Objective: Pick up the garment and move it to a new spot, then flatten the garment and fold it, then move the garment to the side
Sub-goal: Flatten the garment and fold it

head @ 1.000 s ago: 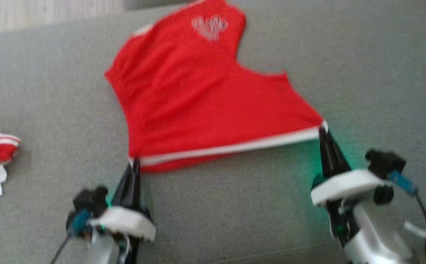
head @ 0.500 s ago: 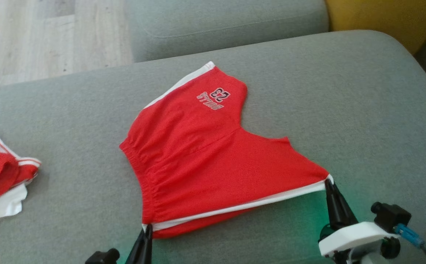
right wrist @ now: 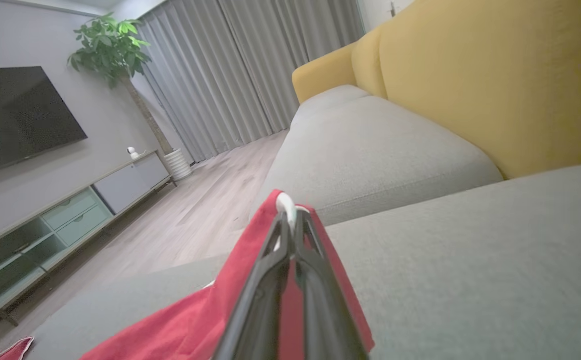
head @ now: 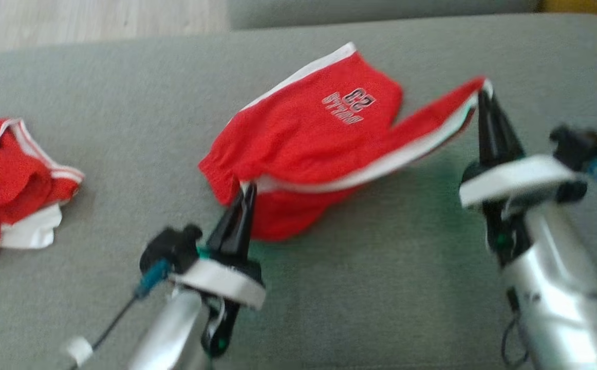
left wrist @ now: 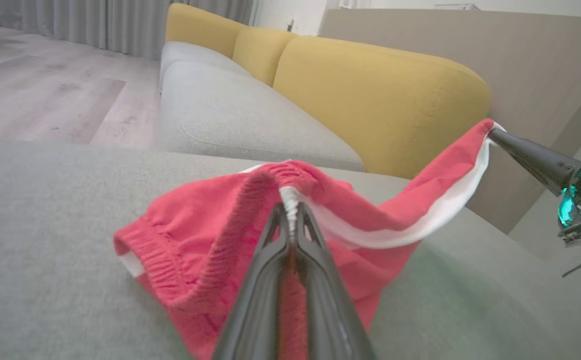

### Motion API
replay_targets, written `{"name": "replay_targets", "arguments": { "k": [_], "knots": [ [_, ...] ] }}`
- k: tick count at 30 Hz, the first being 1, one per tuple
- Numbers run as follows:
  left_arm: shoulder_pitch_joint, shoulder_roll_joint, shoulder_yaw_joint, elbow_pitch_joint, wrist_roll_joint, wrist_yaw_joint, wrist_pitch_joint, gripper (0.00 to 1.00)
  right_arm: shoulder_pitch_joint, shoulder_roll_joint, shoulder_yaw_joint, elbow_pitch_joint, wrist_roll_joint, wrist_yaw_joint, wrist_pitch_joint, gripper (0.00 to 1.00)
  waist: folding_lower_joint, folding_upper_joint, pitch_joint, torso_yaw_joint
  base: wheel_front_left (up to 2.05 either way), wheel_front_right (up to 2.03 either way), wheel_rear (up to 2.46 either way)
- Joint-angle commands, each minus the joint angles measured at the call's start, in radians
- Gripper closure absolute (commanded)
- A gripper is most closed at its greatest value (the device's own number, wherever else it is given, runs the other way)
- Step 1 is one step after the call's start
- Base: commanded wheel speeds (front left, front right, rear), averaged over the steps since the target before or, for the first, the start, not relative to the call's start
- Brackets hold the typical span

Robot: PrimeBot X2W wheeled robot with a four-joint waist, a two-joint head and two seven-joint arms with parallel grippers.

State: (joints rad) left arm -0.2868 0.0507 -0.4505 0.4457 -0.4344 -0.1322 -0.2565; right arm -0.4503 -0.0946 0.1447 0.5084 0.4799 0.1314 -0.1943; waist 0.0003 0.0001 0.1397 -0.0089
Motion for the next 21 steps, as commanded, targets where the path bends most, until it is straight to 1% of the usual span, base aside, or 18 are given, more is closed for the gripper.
{"name": "replay_targets", "arguments": {
  "k": [1,2,6,10,17,21],
  "knots": [
    [-0.074,0.006,0.025,-0.018,-0.012,0.002,-0.005,1.00,-0.091,-0.002,0.009,0.008,-0.015,-0.001,0.018,1.00,-0.0003,-0.0001,0.082,0.072,0.00,0.00,0.00],
    [-0.074,0.006,0.025,-0.018,-0.012,0.002,-0.005,1.00,-0.091,-0.002,0.009,0.008,-0.015,-0.001,0.018,1.00,-0.0003,-0.0001,0.082,0.072,0.00,0.00,0.00],
    [-0.159,0.003,0.035,0.003,-0.046,0.002,-0.005,1.00,-0.231,-0.008,-0.005,0.084,-0.051,-0.001,0.036,1.00,-0.0003,-0.0001,0.142,0.117,0.00,0.00,0.00],
    [-0.212,0.000,0.057,0.009,-0.098,0.002,-0.005,1.00,-0.353,-0.019,-0.011,0.178,-0.095,-0.001,0.044,1.00,-0.0003,-0.0001,0.193,0.153,0.00,0.00,0.00],
    [-0.279,0.000,0.014,0.003,-0.201,0.002,-0.005,1.00,-0.515,-0.020,-0.026,0.350,-0.164,-0.001,0.044,1.00,-0.0003,-0.0001,0.251,0.202,0.00,0.00,0.00],
    [-0.319,0.000,-0.003,0.019,-0.232,0.002,-0.005,1.00,-0.584,-0.018,-0.053,0.442,-0.230,-0.001,0.015,1.00,-0.0003,-0.0001,0.274,0.218,0.00,0.00,0.00]
  ]
}}
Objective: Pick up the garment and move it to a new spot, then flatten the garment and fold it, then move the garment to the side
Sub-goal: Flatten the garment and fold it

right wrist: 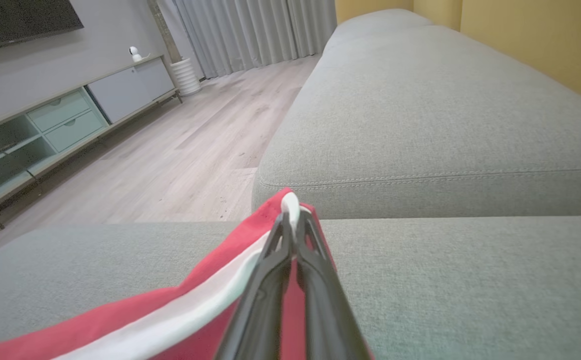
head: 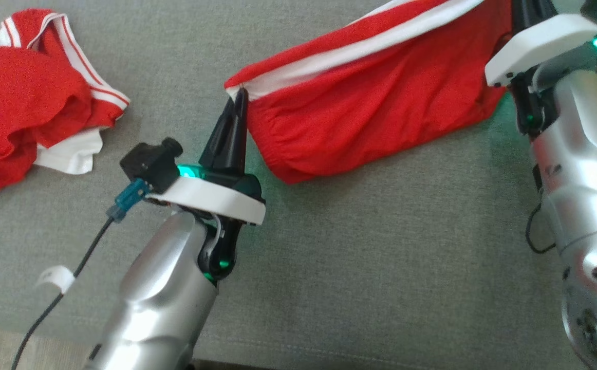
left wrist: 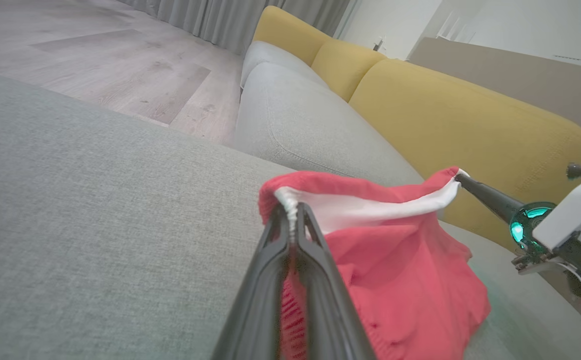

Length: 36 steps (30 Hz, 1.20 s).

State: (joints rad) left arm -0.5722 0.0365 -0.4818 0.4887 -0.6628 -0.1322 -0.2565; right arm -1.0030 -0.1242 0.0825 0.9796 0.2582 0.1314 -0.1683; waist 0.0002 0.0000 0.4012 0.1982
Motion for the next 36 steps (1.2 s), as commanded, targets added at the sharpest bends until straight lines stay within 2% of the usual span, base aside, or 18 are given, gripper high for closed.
{"name": "replay_targets", "arguments": {
  "k": [1,3,4,5,6,18,26,27,28,30,36],
  "knots": [
    [-0.041,0.014,0.027,-0.021,-0.009,0.002,-0.005,1.00,-0.047,0.012,0.001,-0.007,-0.027,-0.001,-0.019,1.00,-0.0002,0.0000,0.017,0.013,0.00,0.00,0.00],
    [-0.052,0.014,0.027,-0.009,-0.015,0.002,-0.005,1.00,-0.074,0.016,-0.027,0.036,-0.059,-0.001,-0.033,1.00,-0.0002,0.0000,0.026,0.015,0.00,0.00,0.00],
    [-0.056,0.014,0.027,-0.003,-0.018,0.004,-0.005,0.83,-0.086,0.019,-0.034,0.052,-0.079,-0.001,-0.042,0.54,-0.0002,0.0000,0.029,0.015,0.00,0.00,0.00],
    [-0.056,0.014,0.024,0.003,-0.023,0.006,-0.005,0.47,-0.093,0.023,-0.038,0.069,-0.098,-0.001,-0.048,0.00,-0.0002,0.0000,0.031,0.014,0.00,0.00,0.00],
    [-0.055,0.014,0.021,0.012,-0.030,0.009,-0.005,0.00,-0.097,0.025,-0.047,0.082,-0.113,-0.001,-0.056,0.00,-0.0002,0.0000,0.032,0.013,0.00,0.00,0.00],
    [0.049,0.014,0.094,0.028,0.046,0.089,-0.005,0.00,-0.008,-0.013,-0.101,0.172,-0.284,-0.001,-0.089,0.00,-0.0002,0.0000,0.022,-0.005,0.00,0.00,0.00],
    [0.117,0.014,0.113,0.003,0.078,0.111,-0.005,0.00,0.042,0.004,-0.069,0.265,-0.295,-0.001,-0.008,0.00,-0.0002,0.0000,0.015,0.007,0.00,0.00,0.00],
    [0.121,0.014,0.113,0.003,0.082,0.113,-0.005,0.00,0.047,0.009,-0.063,0.272,-0.290,-0.001,0.007,0.64,-0.0002,0.0000,0.013,0.010,0.00,0.00,0.00],
    [0.123,0.014,0.114,0.003,0.088,0.114,-0.005,0.00,0.053,0.014,-0.058,0.278,-0.281,-0.001,0.021,1.00,-0.0002,0.0000,0.010,0.012,0.00,0.00,0.00],
    [0.130,0.014,0.120,0.004,0.102,0.120,-0.005,0.00,0.063,0.020,-0.059,0.283,-0.251,-0.001,0.025,1.00,-0.0002,0.0000,-0.002,0.013,0.00,0.00,0.00],
    [0.176,0.014,0.161,0.013,0.144,0.138,-0.005,0.00,0.137,0.019,-0.063,0.270,-0.182,-0.001,-0.065,1.00,-0.0002,0.0000,-0.082,-0.022,0.00,0.00,0.00]
  ]
}}
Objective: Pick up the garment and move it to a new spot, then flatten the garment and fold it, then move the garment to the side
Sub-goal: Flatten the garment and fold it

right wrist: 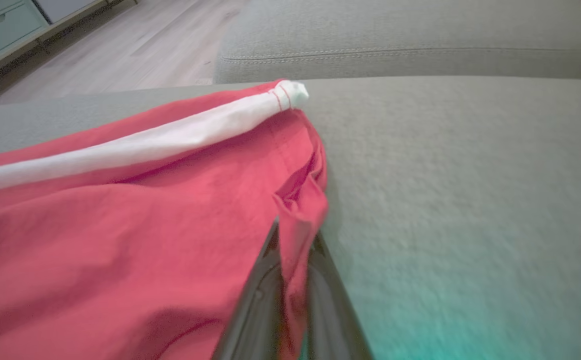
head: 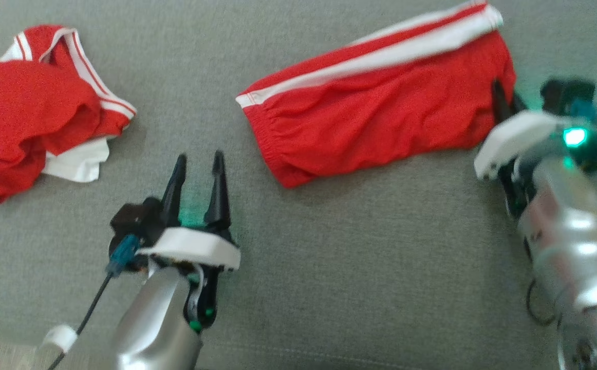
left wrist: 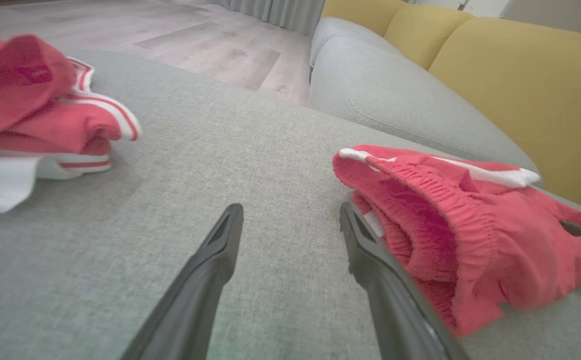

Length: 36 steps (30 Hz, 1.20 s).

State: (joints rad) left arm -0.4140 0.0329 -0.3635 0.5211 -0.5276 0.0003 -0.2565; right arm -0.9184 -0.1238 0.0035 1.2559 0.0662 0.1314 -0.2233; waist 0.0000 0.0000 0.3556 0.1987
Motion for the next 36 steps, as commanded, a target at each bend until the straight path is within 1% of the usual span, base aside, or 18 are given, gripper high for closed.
{"name": "replay_targets", "arguments": {
  "k": [1,5,10,16,21,23,25,28,30,32,33,36],
  "knots": [
    [0.031,0.017,0.054,-0.017,0.016,0.006,-0.005,0.00,0.077,0.021,0.014,-0.012,0.024,-0.001,-0.020,1.00,0.0000,0.0000,-0.051,-0.032,0.00,0.00,0.00],
    [0.096,0.017,0.103,-0.011,0.050,0.003,-0.005,0.00,0.202,0.037,-0.005,-0.060,0.103,-0.001,-0.037,1.00,0.0000,0.0000,-0.125,-0.076,0.00,0.00,0.00],
    [0.188,0.017,0.159,-0.019,0.101,-0.002,-0.005,0.00,0.370,0.045,-0.020,-0.191,0.196,-0.001,-0.038,1.00,0.0000,0.0000,-0.202,-0.125,0.00,0.00,0.00],
    [0.290,0.017,0.201,-0.030,0.116,-0.009,-0.005,0.00,0.521,0.052,-0.052,-0.305,0.291,-0.001,-0.038,1.00,0.0000,0.0000,-0.264,-0.152,0.00,0.00,0.00],
    [0.316,0.017,0.189,-0.027,0.109,-0.019,-0.005,0.00,0.576,0.057,-0.056,-0.361,0.309,-0.001,-0.038,1.00,0.0000,0.0000,-0.271,-0.145,0.00,0.00,0.00],
    [0.315,0.017,0.182,-0.026,0.111,-0.020,-0.005,0.00,0.567,0.056,-0.040,-0.406,0.292,-0.001,-0.038,1.00,0.0000,0.0000,-0.269,-0.139,0.00,0.00,0.00],
    [0.310,0.017,0.174,-0.023,0.108,-0.025,-0.005,0.00,0.546,0.061,-0.029,-0.474,0.306,-0.001,-0.038,1.00,0.0000,0.0000,-0.269,-0.128,0.00,0.00,0.00],
    [0.307,0.017,0.154,-0.015,0.092,-0.048,-0.005,0.00,0.510,0.069,0.062,-0.559,0.336,-0.001,-0.038,1.00,0.0000,0.0000,-0.273,-0.107,0.00,0.00,0.00],
    [0.305,0.017,0.145,-0.009,0.082,-0.052,-0.005,0.00,0.484,0.072,0.164,-0.601,0.368,-0.001,-0.038,1.00,0.0000,0.0000,-0.277,-0.086,0.00,0.00,0.00],
    [0.303,0.017,0.134,-0.003,0.077,-0.056,-0.005,0.00,0.464,0.073,0.302,-0.632,0.438,-0.001,-0.038,1.00,0.0000,0.0000,-0.281,-0.060,0.00,0.00,0.00],
    [0.303,0.017,0.134,-0.003,0.077,-0.056,-0.005,0.00,0.464,0.073,0.302,-0.632,0.438,-0.001,-0.038,1.00,0.0000,0.0000,-0.281,-0.060,0.00,0.00,0.00],
    [0.306,0.017,0.108,0.001,0.038,-0.083,-0.005,0.00,0.441,0.073,0.490,-0.649,0.528,-0.001,-0.024,1.00,0.0000,0.0000,-0.288,-0.021,0.00,0.00,0.00]
  ]
}}
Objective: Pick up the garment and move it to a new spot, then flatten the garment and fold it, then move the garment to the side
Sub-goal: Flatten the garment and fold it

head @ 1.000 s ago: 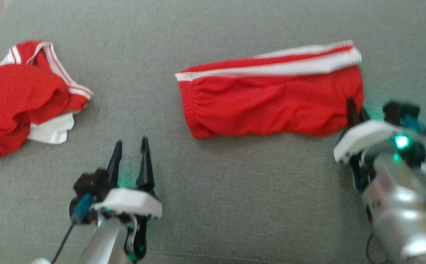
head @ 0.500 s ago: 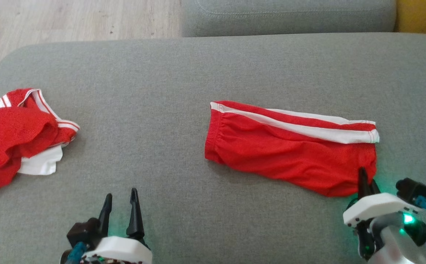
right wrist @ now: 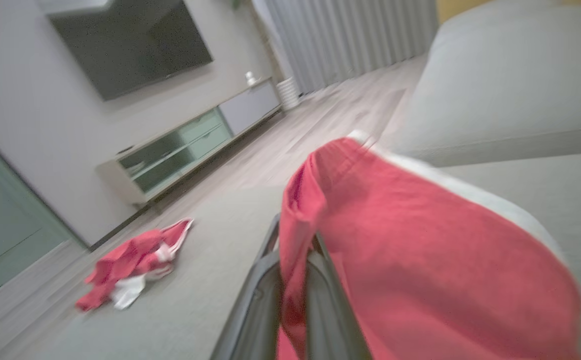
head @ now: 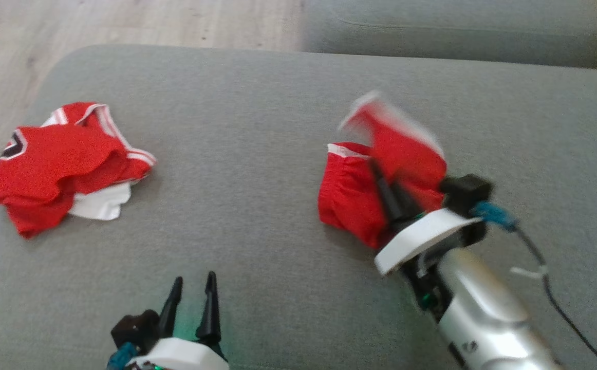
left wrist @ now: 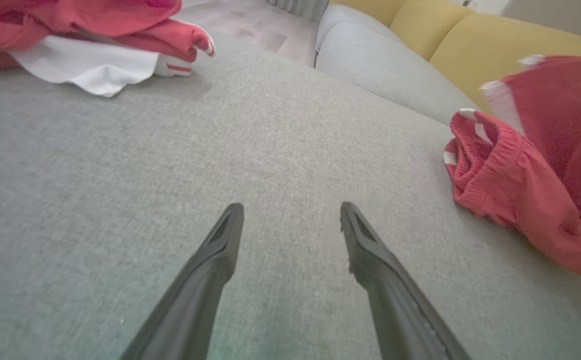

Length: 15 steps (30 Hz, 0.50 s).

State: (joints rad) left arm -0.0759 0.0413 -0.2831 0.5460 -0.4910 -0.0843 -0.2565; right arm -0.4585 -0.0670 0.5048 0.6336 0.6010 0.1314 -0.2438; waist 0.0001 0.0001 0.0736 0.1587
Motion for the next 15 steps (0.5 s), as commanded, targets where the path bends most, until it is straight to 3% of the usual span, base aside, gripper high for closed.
{"name": "replay_targets", "arguments": {
  "k": [1,3,4,5,10,13,15],
  "knots": [
    [-0.032,0.009,0.018,-0.017,0.003,-0.003,-0.005,0.00,-0.023,0.016,0.039,-0.020,0.015,-0.001,0.005,1.00,-0.0001,-0.0001,-0.007,0.031,0.00,0.00,0.00],
    [-0.032,0.009,0.010,-0.008,0.001,-0.008,-0.005,0.00,-0.027,0.017,0.115,0.012,0.054,-0.001,0.021,1.00,-0.0001,-0.0001,-0.012,0.055,0.00,0.00,0.00],
    [-0.033,0.009,0.004,-0.003,0.004,-0.009,-0.005,0.00,-0.029,0.017,0.145,0.025,0.066,-0.001,0.018,0.74,-0.0001,-0.0001,-0.015,0.067,0.00,0.00,0.00],
    [-0.033,0.009,0.001,0.001,0.010,-0.009,-0.005,0.00,-0.031,0.017,0.170,0.034,0.076,-0.001,0.013,0.00,-0.0001,-0.0001,-0.017,0.075,0.00,0.00,0.00],
    [-0.032,0.009,0.035,-0.003,0.051,0.010,-0.005,0.00,-0.021,0.017,0.250,0.052,0.123,-0.001,-0.009,0.00,-0.0001,-0.0001,-0.026,0.066,0.00,0.00,0.00],
    [-0.028,0.009,0.074,-0.019,0.086,0.027,-0.005,0.00,-0.015,0.017,0.231,0.072,0.113,-0.001,-0.016,0.00,-0.0001,-0.0001,-0.034,0.032,0.00,0.00,0.00],
    [-0.024,0.009,0.098,-0.035,0.111,0.035,-0.005,0.00,-0.011,0.017,0.166,0.068,0.077,-0.001,-0.017,0.00,-0.0001,-0.0001,-0.037,0.004,0.00,0.00,0.00]
  ]
}}
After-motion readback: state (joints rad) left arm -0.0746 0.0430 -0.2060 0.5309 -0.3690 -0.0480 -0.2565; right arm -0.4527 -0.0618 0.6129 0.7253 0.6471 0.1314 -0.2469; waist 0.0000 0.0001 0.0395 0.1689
